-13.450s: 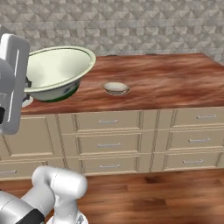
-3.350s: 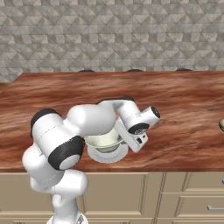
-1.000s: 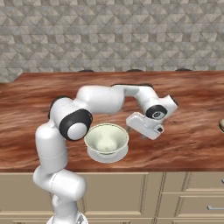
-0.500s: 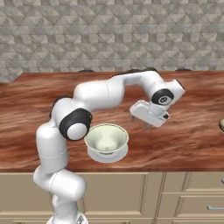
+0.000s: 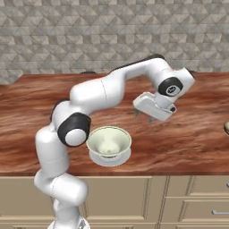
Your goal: Move the bowls from the cabinet to the plates on the dining table.
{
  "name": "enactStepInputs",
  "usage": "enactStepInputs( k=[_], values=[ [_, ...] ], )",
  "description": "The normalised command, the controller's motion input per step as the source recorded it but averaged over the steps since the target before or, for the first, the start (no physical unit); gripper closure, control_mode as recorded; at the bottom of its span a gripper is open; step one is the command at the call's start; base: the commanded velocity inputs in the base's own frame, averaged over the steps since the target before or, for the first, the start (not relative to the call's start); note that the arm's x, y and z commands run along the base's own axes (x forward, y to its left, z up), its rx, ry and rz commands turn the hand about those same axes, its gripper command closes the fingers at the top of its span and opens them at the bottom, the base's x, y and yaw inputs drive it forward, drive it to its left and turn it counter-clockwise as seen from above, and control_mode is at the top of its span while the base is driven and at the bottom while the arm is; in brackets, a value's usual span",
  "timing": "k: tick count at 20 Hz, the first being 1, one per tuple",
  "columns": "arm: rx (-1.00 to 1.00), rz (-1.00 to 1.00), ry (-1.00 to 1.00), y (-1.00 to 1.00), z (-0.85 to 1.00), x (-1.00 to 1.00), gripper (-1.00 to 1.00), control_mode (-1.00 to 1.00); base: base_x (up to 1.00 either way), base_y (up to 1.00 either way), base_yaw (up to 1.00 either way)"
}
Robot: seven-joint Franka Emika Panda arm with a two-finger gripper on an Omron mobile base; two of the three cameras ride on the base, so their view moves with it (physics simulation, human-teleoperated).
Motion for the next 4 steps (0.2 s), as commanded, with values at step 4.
enactStepInputs(
  k=[4],
  values=[
    [-0.02,0.00,-0.14,0.22,0.38,-0.42,-1.00,-1.00,0.00,0.00,0.00]
  ],
)
